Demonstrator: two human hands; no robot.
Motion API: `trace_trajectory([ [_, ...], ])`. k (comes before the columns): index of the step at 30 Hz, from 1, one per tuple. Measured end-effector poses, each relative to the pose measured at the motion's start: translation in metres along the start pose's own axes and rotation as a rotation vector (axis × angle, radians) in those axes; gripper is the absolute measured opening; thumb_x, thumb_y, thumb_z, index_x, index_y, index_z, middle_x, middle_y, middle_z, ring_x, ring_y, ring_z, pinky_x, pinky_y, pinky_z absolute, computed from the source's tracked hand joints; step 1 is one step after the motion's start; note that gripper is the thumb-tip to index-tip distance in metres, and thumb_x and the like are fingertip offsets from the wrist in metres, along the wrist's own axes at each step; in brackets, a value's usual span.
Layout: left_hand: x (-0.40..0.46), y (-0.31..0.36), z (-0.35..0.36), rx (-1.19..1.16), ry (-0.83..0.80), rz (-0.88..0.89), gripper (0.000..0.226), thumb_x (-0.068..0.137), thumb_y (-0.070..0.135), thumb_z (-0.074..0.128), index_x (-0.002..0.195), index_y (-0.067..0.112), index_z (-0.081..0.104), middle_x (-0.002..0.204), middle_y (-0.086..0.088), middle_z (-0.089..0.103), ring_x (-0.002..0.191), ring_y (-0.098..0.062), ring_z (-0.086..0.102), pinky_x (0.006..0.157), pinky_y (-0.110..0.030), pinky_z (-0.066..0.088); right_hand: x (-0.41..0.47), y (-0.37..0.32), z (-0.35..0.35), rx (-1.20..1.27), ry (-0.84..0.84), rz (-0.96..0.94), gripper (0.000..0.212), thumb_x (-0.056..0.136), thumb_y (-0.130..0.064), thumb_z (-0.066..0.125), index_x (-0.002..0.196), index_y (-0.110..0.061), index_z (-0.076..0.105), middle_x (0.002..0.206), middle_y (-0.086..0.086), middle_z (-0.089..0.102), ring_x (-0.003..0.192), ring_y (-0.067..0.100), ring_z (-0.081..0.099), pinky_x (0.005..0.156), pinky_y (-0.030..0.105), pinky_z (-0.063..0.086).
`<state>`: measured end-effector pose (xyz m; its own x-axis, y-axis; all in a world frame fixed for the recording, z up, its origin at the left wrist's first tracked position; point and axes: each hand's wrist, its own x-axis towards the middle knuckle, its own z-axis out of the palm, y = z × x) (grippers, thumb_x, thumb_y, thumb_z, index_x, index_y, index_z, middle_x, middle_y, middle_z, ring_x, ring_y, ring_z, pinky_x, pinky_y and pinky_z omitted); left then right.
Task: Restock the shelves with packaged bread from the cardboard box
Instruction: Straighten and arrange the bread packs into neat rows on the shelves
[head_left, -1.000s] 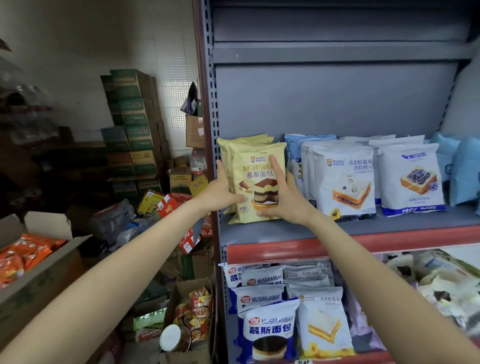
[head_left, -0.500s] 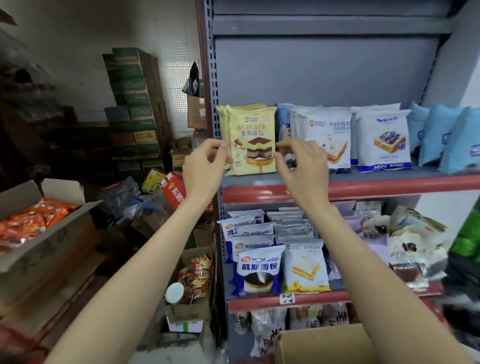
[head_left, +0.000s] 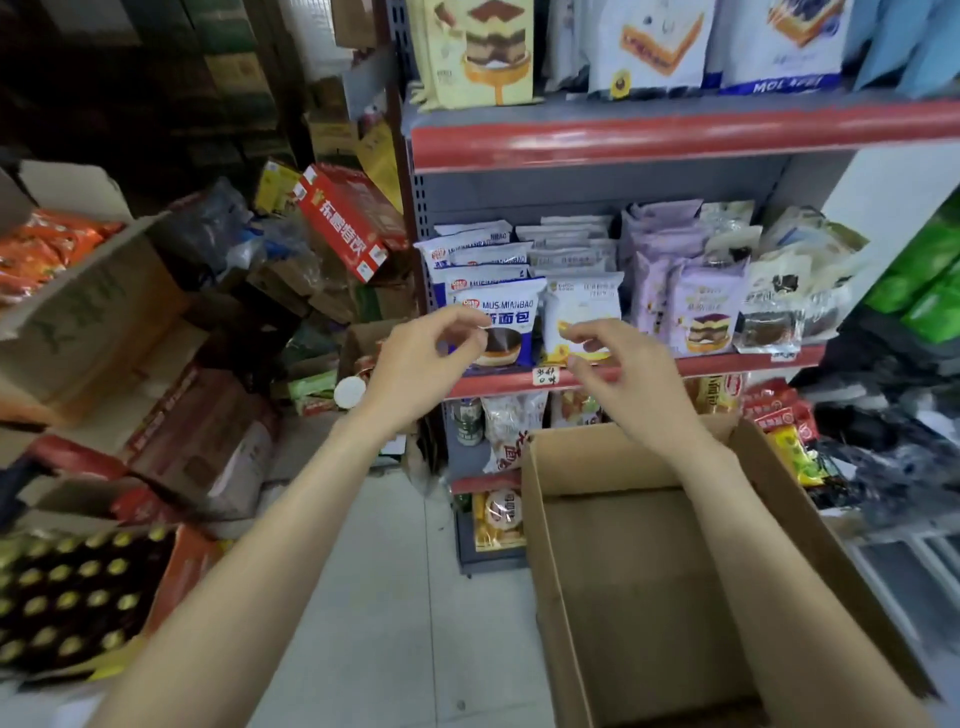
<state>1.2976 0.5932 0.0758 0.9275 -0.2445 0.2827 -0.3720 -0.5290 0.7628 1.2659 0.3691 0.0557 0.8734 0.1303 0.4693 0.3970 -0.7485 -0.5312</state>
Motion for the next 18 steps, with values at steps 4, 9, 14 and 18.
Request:
trace_trajectory([
  [4, -0.002, -0.050, 0.024, -0.088, 0.039, -0.100, 0.021, 0.091, 0.023, 0.059, 0.112, 0.026, 0.062, 0.099, 0.019, 0.065, 0.094, 0.007, 0.057, 0.083, -0.015, 0.045, -0.024, 0.036, 0.025, -0.075, -0.221, 0.200, 0.045, 0.089, -0.024, 0.061, 0.133, -0.022, 0.049, 0.130, 0.003, 0.057, 0.115, 0.022, 0.054, 0.094, 0.039, 0.045],
  [9, 0.014, -0.089, 0.046, -0.212, 0.130, -0.338, 0.033, 0.091, 0.021, 0.061, 0.123, 0.020, 0.054, 0.113, 0.007, 0.059, 0.097, 0.003, 0.054, 0.090, -0.027, 0.047, -0.017, 0.058, 0.046, 0.076, -0.225, 0.364, 0.052, 0.088, -0.022, 0.062, 0.137, -0.018, 0.043, 0.126, 0.004, 0.058, 0.108, 0.019, 0.057, 0.088, 0.030, 0.045],
  [14, 0.050, -0.115, 0.067, -0.281, 0.141, -0.434, 0.060, 0.091, 0.028, 0.061, 0.143, 0.021, 0.031, 0.144, -0.001, 0.040, 0.124, -0.013, 0.045, 0.101, -0.041, 0.045, 0.032, 0.082, 0.083, 0.241, -0.191, 0.366, 0.063, 0.091, -0.029, 0.059, 0.145, -0.017, 0.029, 0.142, 0.007, 0.042, 0.125, 0.023, 0.046, 0.101, 0.039, 0.042],
  [18, 0.079, -0.138, 0.088, -0.343, 0.179, -0.432, 0.078, 0.088, 0.030, 0.064, 0.147, 0.030, 0.013, 0.154, -0.003, 0.022, 0.137, -0.022, 0.034, 0.105, -0.051, 0.040, 0.077, 0.105, 0.120, 0.211, -0.178, 0.283, 0.068, 0.093, -0.026, 0.056, 0.148, -0.016, 0.018, 0.148, 0.010, 0.029, 0.135, 0.024, 0.031, 0.105, 0.033, 0.032],
])
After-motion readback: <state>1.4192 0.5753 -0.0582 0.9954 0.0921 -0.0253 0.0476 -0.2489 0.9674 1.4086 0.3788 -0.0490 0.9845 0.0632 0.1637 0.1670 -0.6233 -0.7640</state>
